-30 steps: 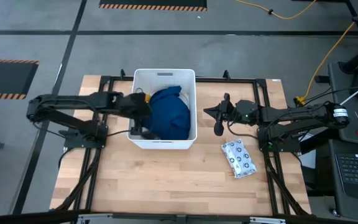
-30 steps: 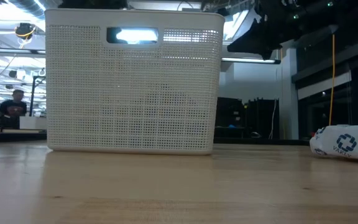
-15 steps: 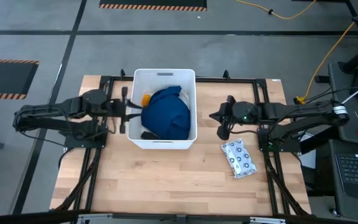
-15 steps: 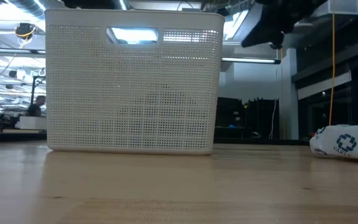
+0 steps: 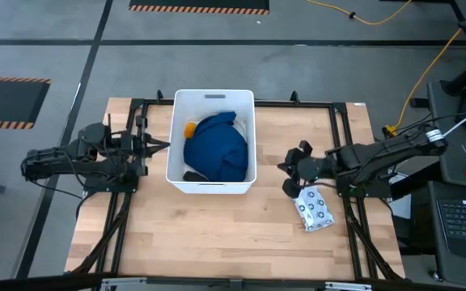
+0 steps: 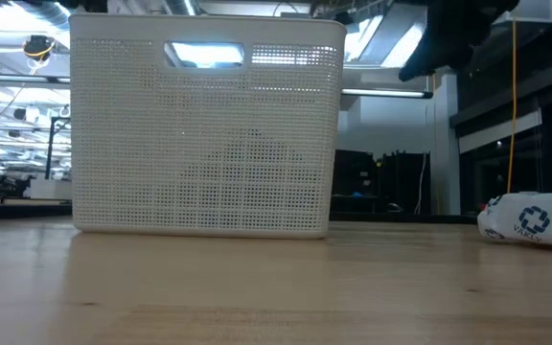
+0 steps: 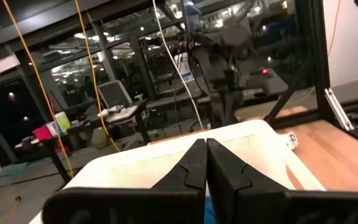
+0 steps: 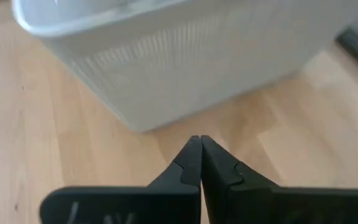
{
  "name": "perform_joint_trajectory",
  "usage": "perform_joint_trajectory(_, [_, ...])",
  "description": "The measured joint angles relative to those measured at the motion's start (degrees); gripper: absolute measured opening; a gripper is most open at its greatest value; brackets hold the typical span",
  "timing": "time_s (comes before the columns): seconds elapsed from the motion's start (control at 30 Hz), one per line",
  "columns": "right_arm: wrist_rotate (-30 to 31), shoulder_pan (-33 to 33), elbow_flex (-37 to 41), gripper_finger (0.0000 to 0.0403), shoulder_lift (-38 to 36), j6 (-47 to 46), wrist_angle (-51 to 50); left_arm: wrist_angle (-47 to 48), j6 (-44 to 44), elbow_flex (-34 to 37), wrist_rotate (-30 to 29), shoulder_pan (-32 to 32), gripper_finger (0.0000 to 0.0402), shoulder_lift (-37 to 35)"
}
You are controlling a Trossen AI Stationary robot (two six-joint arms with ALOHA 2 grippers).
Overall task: Pick & place medical supplies in basket/bin
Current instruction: Put the white bag into the white bin
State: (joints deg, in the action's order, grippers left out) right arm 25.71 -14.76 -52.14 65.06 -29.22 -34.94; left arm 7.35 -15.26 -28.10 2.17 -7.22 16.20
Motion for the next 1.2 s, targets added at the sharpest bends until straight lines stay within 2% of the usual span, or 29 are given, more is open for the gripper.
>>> perform_joint_trajectory(0.2, [-1.82,-2.73,-3.72,0.0001,4.6,-11.9,-10.98,0.08,1.05,1.79,-0.35,0.0,0.0004,-1.64])
perform_joint_trajectory(0.37, [-3.73,-5.97,-11.49,0.0001,10.98,-22.28,-23.56,0.14,4.0,1.84,-1.1,-0.01,0.0004,-1.64])
perform_joint_trajectory(0.73, [-8.22,-14.31,-29.94,0.0,25.83,-41.67,-46.07,0.14,4.04,1.84,-1.14,0.0,0.0008,-1.61])
perform_joint_trajectory(0.87, [-9.24,-16.15,-32.9,0.0001,28.23,-46.6,-47.92,0.14,4.04,1.84,-1.13,0.0,0.0004,-1.61])
perform_joint_trajectory(1.0, [-12.21,-16.64,-33.2,0.0012,29.06,-47.29,-47.78,0.19,4.04,1.84,-1.13,0.0,0.0002,-1.61])
perform_joint_trajectory(1.1, [-15.42,-16.58,-32.42,0.0025,29.11,-48.62,-47.73,0.73,4.04,1.84,-1.11,0.0,0.0002,-1.61])
perform_joint_trajectory(1.2, [-15.83,-16.6,-31.69,0.0049,29.11,-50.02,-47.86,1.65,4.04,1.84,-1.11,0.0,0.0005,-1.61])
